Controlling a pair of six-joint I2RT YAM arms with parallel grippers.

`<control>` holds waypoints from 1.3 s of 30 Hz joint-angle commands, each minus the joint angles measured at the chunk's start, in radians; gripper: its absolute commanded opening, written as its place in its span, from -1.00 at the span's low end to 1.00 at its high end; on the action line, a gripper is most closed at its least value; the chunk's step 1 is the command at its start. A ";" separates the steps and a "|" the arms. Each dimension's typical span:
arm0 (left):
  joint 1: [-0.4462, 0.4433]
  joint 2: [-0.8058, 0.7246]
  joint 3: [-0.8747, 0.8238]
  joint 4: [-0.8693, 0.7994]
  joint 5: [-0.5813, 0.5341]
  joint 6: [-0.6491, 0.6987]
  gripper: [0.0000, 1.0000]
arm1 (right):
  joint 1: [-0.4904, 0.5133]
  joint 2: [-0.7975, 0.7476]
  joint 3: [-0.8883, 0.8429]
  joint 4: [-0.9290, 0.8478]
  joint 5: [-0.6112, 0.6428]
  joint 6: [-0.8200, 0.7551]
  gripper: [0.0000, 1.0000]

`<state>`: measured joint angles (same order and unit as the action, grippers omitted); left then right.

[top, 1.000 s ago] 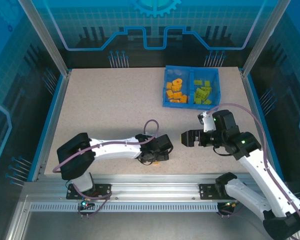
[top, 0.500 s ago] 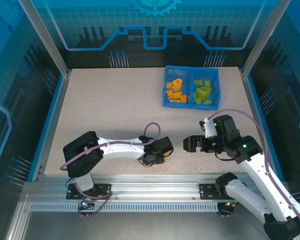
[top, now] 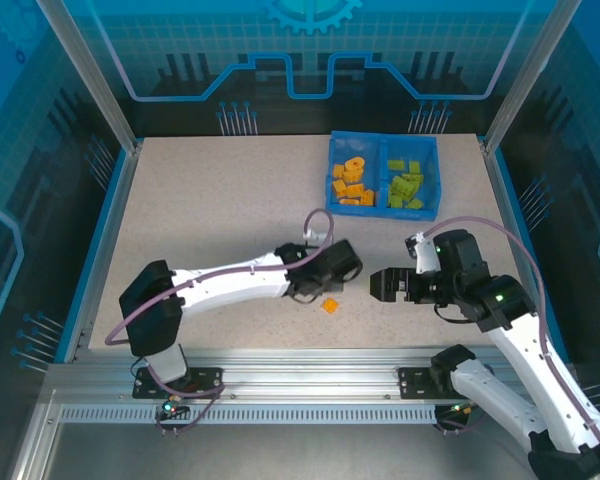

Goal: Sort the legos into containers by color

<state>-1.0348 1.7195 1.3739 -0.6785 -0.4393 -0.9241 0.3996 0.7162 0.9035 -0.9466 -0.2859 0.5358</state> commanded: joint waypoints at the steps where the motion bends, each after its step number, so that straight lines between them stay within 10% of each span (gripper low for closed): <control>1: 0.082 0.042 0.112 0.027 -0.134 0.194 -0.41 | 0.010 -0.044 0.035 -0.019 0.068 0.031 0.98; 12: 0.258 0.477 0.637 0.302 -0.084 0.579 -0.43 | 0.008 -0.075 0.037 -0.017 0.095 0.057 0.99; 21: 0.333 0.881 1.175 0.329 -0.005 0.642 -0.42 | 0.009 -0.100 0.031 -0.015 0.071 0.066 0.99; 31: 0.378 0.937 1.201 0.459 0.135 0.624 0.13 | 0.008 -0.141 0.038 -0.052 0.068 0.067 0.99; 39: 0.363 0.691 0.996 0.448 0.159 0.568 0.12 | 0.008 -0.131 0.036 -0.034 0.097 0.054 1.00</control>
<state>-0.6586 2.5961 2.4466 -0.2699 -0.3084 -0.3241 0.3996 0.5846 0.9165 -0.9783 -0.2001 0.5953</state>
